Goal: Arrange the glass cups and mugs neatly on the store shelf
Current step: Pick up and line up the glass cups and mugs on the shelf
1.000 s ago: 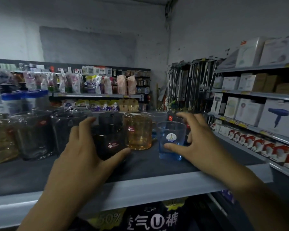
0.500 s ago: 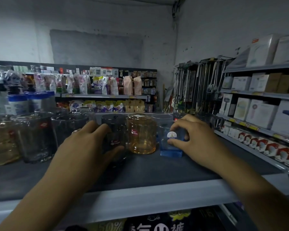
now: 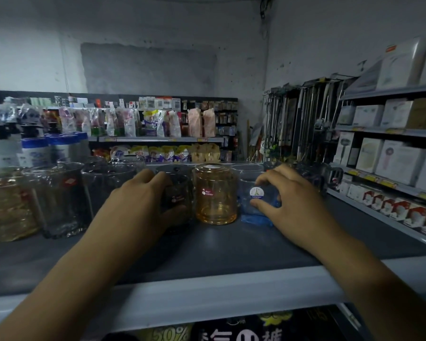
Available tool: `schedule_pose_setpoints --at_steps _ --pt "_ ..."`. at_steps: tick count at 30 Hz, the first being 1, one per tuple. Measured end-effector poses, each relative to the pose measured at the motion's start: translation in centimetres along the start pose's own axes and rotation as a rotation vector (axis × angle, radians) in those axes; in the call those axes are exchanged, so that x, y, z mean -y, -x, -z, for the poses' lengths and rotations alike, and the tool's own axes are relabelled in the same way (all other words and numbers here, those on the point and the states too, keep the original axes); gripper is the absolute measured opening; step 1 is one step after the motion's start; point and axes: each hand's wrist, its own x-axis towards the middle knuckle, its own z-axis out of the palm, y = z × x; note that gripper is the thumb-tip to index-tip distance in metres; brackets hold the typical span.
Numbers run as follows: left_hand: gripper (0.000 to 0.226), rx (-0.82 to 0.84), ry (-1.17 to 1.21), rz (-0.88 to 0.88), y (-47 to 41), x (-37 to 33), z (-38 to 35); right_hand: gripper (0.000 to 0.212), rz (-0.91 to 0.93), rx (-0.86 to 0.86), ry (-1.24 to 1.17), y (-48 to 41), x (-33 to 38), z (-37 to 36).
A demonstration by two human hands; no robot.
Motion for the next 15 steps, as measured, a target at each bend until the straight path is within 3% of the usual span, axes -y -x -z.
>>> schedule_pose_setpoints --at_steps 15 --pt "0.053 -0.051 0.099 -0.127 0.6 1.1 -0.4 0.025 0.003 0.067 0.045 -1.4 -0.6 0.1"
